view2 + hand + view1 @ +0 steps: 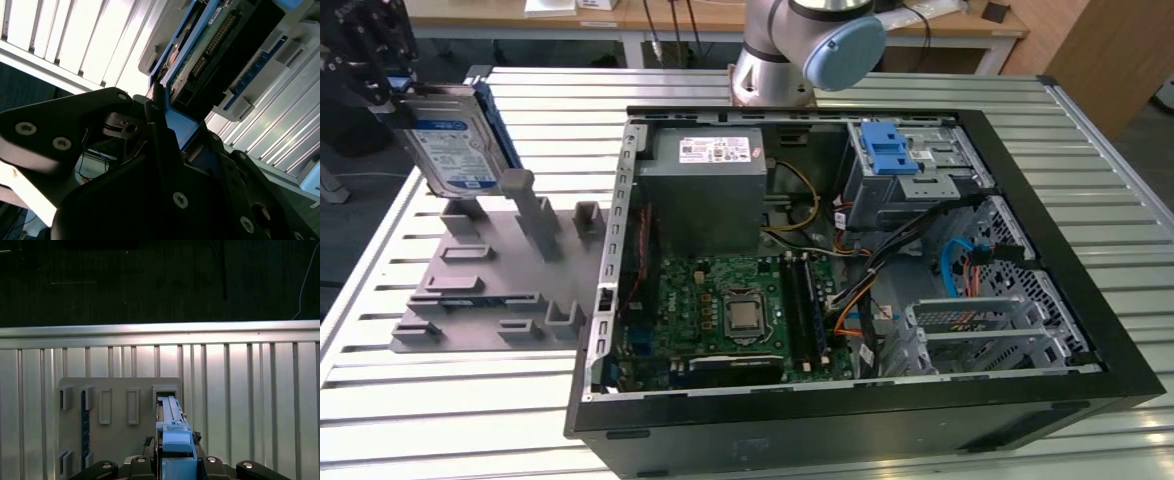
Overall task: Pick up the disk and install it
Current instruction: 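Pick up the disk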
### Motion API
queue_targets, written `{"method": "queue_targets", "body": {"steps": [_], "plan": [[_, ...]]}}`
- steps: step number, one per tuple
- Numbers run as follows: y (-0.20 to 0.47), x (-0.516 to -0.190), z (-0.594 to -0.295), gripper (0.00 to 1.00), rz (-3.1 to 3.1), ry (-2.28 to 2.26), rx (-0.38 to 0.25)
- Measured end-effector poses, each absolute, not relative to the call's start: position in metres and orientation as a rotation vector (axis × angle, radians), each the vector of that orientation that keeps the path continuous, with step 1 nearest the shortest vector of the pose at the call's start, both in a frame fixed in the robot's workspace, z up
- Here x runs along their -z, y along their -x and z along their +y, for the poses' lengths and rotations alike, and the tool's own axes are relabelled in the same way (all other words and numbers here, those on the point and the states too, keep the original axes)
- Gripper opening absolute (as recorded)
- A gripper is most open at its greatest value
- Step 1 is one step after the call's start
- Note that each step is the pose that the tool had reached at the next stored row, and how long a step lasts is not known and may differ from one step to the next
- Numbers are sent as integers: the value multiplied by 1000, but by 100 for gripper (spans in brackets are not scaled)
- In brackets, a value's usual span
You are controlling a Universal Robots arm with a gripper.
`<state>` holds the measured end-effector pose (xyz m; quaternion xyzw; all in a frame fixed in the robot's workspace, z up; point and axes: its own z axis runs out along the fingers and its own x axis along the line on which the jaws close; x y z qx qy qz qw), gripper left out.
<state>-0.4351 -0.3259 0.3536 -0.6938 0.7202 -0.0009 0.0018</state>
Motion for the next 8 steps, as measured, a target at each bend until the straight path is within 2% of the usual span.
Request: {"method": "queue_targets", "body": {"steps": [8], "plan": [[435, -365, -326, 36, 2260, 2177, 3]]}}
